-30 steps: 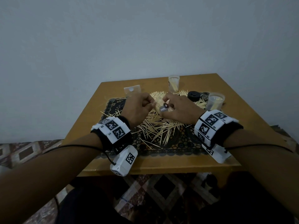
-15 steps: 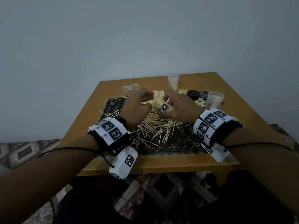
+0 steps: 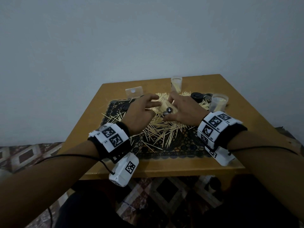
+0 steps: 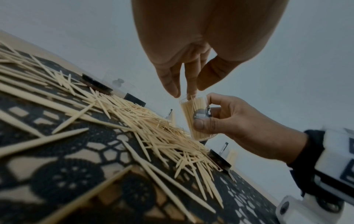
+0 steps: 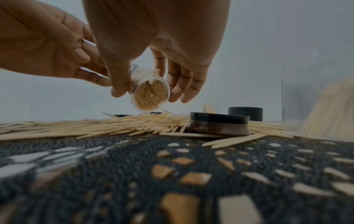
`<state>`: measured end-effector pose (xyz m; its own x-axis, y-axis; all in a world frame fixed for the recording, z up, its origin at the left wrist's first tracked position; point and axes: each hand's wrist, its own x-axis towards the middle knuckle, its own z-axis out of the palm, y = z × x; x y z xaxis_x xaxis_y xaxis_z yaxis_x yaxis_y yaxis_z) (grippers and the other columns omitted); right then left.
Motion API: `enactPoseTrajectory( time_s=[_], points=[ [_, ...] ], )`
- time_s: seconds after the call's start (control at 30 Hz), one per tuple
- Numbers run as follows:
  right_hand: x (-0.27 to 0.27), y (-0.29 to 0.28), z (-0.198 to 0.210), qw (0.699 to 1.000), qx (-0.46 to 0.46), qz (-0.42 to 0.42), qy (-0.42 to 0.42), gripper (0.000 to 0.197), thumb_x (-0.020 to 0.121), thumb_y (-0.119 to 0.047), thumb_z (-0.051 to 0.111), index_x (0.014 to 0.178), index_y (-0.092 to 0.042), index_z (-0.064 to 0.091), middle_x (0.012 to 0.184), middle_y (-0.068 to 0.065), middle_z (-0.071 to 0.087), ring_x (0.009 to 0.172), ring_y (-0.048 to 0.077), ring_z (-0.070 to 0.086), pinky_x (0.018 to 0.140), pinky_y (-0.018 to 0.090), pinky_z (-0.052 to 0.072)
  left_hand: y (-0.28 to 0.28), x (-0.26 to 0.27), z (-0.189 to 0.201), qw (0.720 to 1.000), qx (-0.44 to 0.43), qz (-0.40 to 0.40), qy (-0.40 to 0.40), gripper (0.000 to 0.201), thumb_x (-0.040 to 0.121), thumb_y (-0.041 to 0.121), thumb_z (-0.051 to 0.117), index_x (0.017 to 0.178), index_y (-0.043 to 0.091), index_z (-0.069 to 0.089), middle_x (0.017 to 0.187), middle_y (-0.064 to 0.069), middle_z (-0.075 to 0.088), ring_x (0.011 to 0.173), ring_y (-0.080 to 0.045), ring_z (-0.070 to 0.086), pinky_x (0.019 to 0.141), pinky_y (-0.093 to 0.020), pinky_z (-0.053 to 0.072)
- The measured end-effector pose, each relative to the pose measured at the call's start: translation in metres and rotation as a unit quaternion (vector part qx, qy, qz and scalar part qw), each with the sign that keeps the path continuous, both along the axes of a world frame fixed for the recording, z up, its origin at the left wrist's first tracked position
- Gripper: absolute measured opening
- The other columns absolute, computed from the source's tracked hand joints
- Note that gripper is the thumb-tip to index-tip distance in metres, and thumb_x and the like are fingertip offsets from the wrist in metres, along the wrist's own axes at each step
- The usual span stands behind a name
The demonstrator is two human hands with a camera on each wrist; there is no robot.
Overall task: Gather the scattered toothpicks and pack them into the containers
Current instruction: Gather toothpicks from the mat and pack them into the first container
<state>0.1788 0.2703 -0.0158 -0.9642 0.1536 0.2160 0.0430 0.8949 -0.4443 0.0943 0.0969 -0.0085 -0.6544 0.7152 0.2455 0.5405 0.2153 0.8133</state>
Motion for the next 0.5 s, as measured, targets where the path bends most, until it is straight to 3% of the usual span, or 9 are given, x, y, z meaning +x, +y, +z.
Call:
enactPoseTrajectory(
  time_s=[0.07, 0.17, 0.23, 0.3, 0.4, 0.5],
  points=[
    [0.000, 0.000, 0.000, 1.000, 0.004, -0.006, -0.004, 0.056, 0.075, -0.041, 0.080, 0.108, -0.014, 0.044, 0.101, 0.011, 0.064, 0.092, 0.030, 0.062, 0.077, 0.043, 0.052, -0.003, -0.006, 0.003, 1.000, 0.015, 0.013, -0.012, 0.052, 0.078, -0.015, 0.050, 0.123, 0.012, 0.054, 0.117, 0.000, 0.066, 0.110, -0.008, 0.061, 0.067, -0.026, 0.053],
    [0.001, -0.001, 0.001, 1.000, 0.005, -0.009, -0.001, 0.054, 0.076, -0.041, 0.079, 0.108, -0.014, 0.045, 0.103, 0.014, 0.064, 0.095, 0.032, 0.062, 0.079, 0.044, 0.052, -0.008, -0.016, 0.009, 0.998, 0.037, 0.050, -0.023, 0.047, 0.079, -0.017, 0.048, 0.114, 0.014, 0.054, 0.109, 0.000, 0.068, 0.104, -0.008, 0.063, 0.064, -0.014, 0.046],
    [0.002, -0.002, 0.001, 1.000, 0.003, 0.001, 0.004, 0.052, 0.076, -0.038, 0.080, 0.108, -0.014, 0.046, 0.101, 0.013, 0.065, 0.090, 0.031, 0.062, 0.076, 0.042, 0.053, -0.011, -0.016, 0.011, 0.998, 0.029, 0.043, -0.026, 0.047, 0.079, -0.018, 0.048, 0.113, 0.014, 0.056, 0.110, 0.000, 0.068, 0.106, -0.009, 0.062, 0.071, -0.020, 0.048],
    [0.002, -0.003, 0.002, 1.000, 0.000, 0.010, 0.001, 0.049, 0.076, -0.033, 0.081, 0.108, -0.014, 0.048, 0.099, 0.010, 0.066, 0.085, 0.027, 0.062, 0.073, 0.037, 0.052, -0.011, -0.006, 0.009, 1.000, -0.019, 0.001, -0.023, 0.055, 0.080, -0.016, 0.049, 0.126, 0.012, 0.052, 0.123, -0.001, 0.063, 0.116, -0.008, 0.057, 0.082, -0.027, 0.052],
    [0.001, -0.002, 0.001, 1.000, 0.007, 0.014, 0.002, 0.048, 0.076, -0.030, 0.080, 0.109, -0.013, 0.050, 0.098, 0.008, 0.068, 0.077, 0.023, 0.062, 0.066, 0.031, 0.048, -0.007, 0.017, 0.005, 0.995, -0.077, -0.055, -0.025, 0.068, 0.083, -0.015, 0.049, 0.144, 0.012, 0.034, 0.141, -0.003, 0.049, 0.129, -0.010, 0.046, 0.086, -0.022, 0.050],
    [0.000, -0.001, -0.001, 1.000, 0.007, 0.006, 0.003, 0.048, 0.075, -0.028, 0.080, 0.110, -0.013, 0.051, 0.098, 0.009, 0.069, 0.077, 0.024, 0.062, 0.066, 0.032, 0.050, -0.005, 0.024, 0.006, 0.997, -0.035, -0.048, -0.048, 0.067, 0.081, -0.016, 0.050, 0.141, 0.011, 0.036, 0.136, -0.006, 0.053, 0.115, -0.016, 0.056, 0.087, -0.042, 0.051]
  ],
)
